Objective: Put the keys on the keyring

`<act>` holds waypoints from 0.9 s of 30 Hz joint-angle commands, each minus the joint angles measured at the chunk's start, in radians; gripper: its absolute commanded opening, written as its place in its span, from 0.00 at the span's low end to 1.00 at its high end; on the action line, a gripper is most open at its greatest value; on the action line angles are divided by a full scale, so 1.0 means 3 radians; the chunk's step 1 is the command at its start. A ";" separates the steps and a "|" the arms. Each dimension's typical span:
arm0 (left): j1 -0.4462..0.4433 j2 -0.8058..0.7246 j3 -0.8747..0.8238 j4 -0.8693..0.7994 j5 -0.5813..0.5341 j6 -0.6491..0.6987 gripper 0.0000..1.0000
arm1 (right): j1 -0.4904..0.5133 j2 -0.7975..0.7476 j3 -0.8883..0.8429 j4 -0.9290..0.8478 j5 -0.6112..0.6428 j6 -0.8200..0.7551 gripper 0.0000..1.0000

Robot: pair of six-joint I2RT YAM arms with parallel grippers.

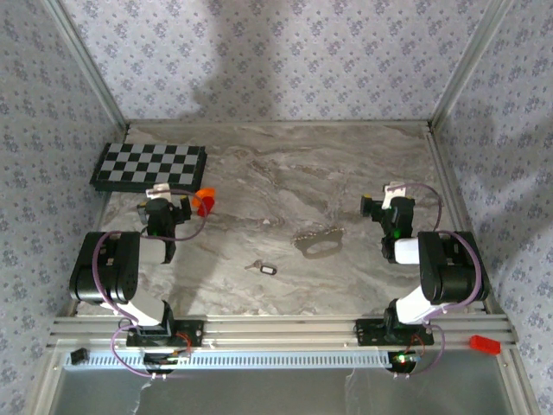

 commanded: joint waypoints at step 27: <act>0.0019 -0.0015 0.0068 0.0058 0.0032 -0.0043 1.00 | -0.0041 0.0013 0.0075 -0.0072 -0.0089 -0.0030 1.00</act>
